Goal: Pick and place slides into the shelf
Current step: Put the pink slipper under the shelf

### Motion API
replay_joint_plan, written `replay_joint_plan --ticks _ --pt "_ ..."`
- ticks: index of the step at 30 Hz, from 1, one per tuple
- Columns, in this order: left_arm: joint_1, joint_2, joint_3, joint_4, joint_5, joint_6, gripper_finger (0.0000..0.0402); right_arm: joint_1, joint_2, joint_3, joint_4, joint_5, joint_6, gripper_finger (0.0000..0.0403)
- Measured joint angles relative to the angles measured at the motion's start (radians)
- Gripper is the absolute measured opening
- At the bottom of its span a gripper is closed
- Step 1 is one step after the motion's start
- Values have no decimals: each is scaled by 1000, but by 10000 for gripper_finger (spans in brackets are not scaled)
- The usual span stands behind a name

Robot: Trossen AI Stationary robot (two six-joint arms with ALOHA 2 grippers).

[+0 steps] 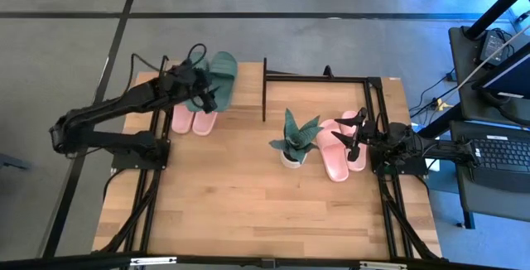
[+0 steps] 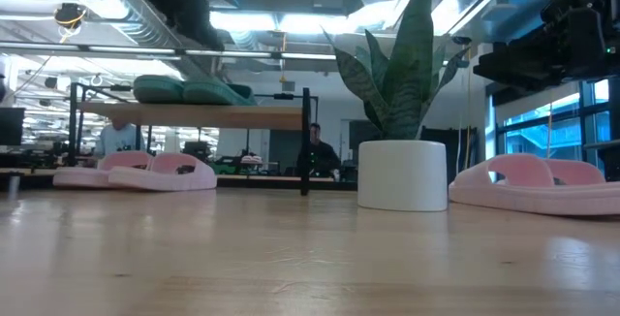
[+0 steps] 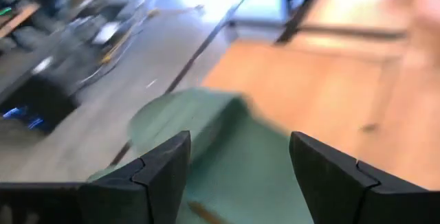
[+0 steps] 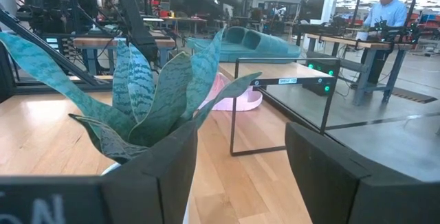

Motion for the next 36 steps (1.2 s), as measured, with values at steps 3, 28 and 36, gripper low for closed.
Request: replay_joint_plan --ticks 3,28,36 --pt "-74 -47 0 5 103 -30 241 0 0 0 0 0 0 221" --pt "-765 -68 -501 899 48 -146 241 0 0 0 0 -1 -31 221" --pt "-962 -60 -606 985 -210 -222 240 0 0 0 0 0 -30 221"
